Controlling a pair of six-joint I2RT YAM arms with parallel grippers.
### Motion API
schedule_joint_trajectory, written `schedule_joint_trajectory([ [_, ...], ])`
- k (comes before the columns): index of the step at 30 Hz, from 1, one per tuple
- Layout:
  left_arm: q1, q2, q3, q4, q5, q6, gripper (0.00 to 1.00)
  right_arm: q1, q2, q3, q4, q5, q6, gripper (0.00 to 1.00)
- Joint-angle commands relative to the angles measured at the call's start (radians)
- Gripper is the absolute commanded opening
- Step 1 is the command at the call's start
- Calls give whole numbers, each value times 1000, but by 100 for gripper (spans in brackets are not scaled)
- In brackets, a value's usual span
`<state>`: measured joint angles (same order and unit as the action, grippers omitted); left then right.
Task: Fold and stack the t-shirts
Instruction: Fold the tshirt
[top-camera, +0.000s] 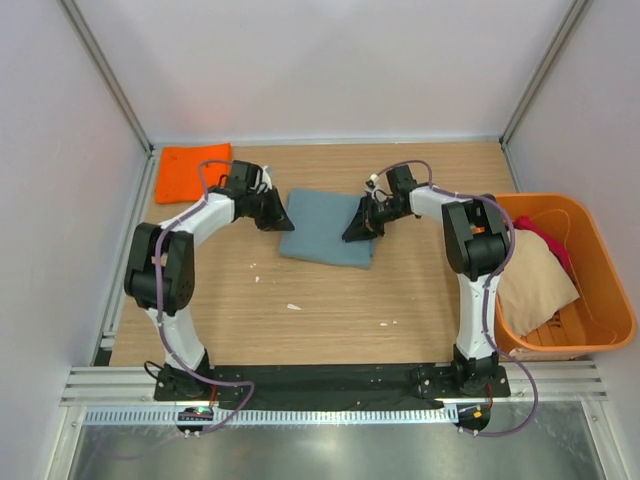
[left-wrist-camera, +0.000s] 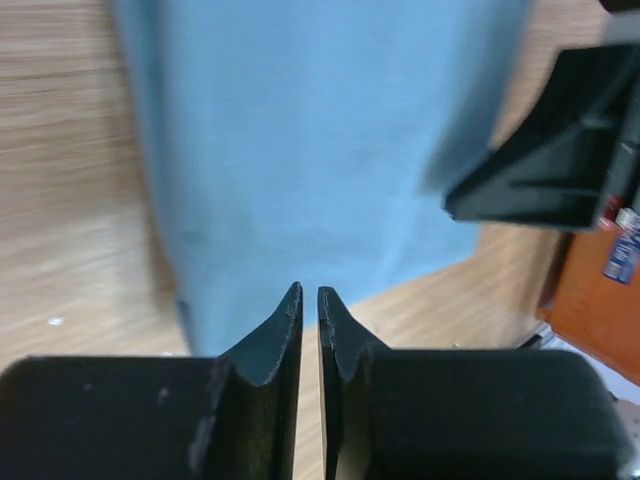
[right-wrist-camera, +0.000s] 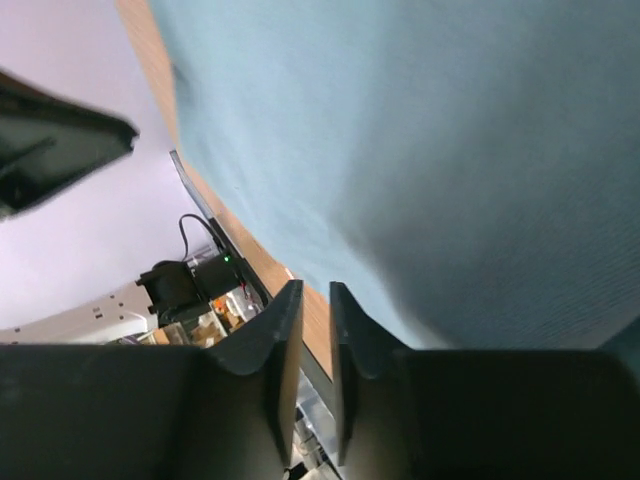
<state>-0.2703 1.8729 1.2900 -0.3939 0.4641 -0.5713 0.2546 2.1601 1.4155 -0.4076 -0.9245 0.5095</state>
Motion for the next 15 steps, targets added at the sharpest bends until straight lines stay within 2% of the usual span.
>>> schedule_joint_trajectory([
  [1, -58, -101, 22, 1, 4, -41, 11, -3, -76, 74, 8, 33, 18, 26],
  [9, -86, -9, -95, 124, 38, -87, 4, -3, 93, 181, 352, -10, 296, 33],
  [15, -83, 48, -167, 155, -19, -27, 1, -35, 214, 180, 541, -23, 389, 34],
])
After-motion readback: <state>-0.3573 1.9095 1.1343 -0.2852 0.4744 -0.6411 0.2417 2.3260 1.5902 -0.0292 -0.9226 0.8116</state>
